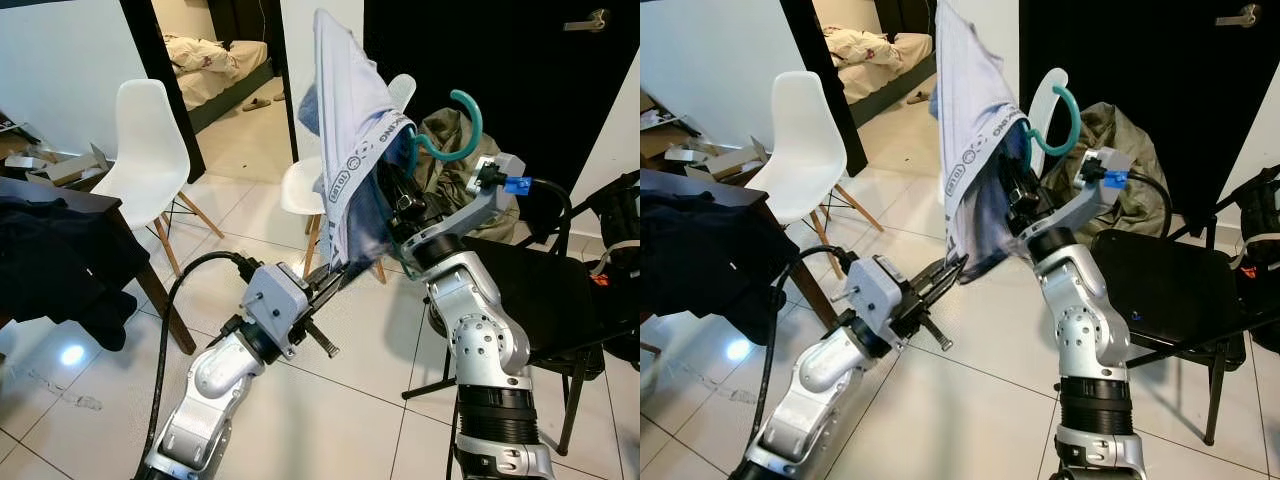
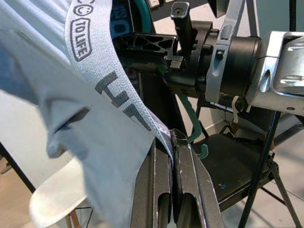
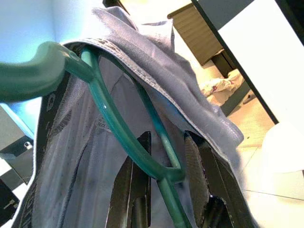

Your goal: Hang hanger

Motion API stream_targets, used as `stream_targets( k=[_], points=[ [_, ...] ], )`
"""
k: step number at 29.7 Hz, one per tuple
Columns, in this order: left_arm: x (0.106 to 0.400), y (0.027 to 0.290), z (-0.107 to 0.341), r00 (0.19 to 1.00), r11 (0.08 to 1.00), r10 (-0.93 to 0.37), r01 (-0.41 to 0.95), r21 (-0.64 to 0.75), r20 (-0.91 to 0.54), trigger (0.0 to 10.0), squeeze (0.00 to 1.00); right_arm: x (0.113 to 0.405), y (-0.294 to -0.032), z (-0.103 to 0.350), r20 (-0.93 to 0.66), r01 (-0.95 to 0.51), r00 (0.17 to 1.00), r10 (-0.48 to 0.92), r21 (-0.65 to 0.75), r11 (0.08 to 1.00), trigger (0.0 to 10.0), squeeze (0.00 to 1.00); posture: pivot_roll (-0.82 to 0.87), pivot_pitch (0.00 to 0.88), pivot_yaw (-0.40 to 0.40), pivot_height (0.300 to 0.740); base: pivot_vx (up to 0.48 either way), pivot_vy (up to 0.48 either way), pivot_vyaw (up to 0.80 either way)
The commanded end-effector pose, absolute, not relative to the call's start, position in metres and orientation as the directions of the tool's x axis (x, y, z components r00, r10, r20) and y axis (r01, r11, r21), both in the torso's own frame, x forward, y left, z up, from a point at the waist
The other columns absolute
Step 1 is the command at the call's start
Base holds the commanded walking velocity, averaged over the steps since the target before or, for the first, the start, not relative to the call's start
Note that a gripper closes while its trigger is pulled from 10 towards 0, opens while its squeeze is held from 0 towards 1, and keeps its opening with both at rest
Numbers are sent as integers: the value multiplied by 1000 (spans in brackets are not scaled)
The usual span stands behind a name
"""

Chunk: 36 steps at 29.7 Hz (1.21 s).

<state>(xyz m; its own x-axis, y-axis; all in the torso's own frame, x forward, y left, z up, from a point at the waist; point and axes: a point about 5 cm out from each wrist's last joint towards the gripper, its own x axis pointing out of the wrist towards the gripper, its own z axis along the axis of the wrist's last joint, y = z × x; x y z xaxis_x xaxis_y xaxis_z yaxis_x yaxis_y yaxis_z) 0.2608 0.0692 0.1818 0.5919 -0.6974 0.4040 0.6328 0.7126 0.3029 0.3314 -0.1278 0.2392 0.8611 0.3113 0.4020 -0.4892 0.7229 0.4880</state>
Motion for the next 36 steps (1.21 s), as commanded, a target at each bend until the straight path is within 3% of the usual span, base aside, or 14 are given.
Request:
stream_targets(
  k=[1,4,5,8,9,14,15,19,27,34,36],
  points=[
    [260,70,175,595,692,-721,646,321,356,0,0,332,-124,247,443,-524,839,316,504,686,0,0,2,37,67,740,0,0,0],
    [264,72,178,604,703,-710,631,328,362,0,0,330,-122,250,469,-561,819,331,531,636,0,0,-1,34,67,740,0,0,0],
    [266,74,180,612,714,-700,618,329,368,1569,0,328,-122,252,493,-589,802,338,553,590,0,0,-1,34,67,740,0,0,0],
    [268,75,181,618,720,-693,610,330,371,1569,0,326,-122,254,509,-606,790,341,565,560,0,0,-1,34,67,740,0,0,0],
    [270,77,182,629,731,-682,598,329,374,10000,0,324,-122,256,533,-631,772,345,579,516,0,0,-3,32,68,740,0,0,0],
    [272,78,184,640,744,-669,585,325,379,10000,0,321,-122,260,571,-667,743,348,591,454,0,0,-4,32,69,740,0,0,0],
    [274,81,186,651,758,-652,578,303,389,10000,1000,314,-124,266,622,-717,696,360,573,396,0,0,-5,30,67,740,0,0,0],
    [274,83,188,652,761,-644,599,249,399,10000,1000,305,-127,273,684,-782,623,380,526,334,0,0,-6,29,66,740,0,0,0],
    [273,85,190,631,735,-669,641,223,392,10000,1000,302,-129,275,696,-801,597,398,494,338,0,0,-2,31,65,740,0,0,0],
    [278,94,189,656,753,-655,606,255,375,10000,1000,297,-131,278,711,-834,551,437,449,320,0,0,-2,34,63,740,0,0,0],
    [283,99,191,685,784,-620,561,266,383,10000,1000,289,-132,281,723,-871,491,486,391,298,0,0,-5,35,64,740,0,0,0]
  ],
)
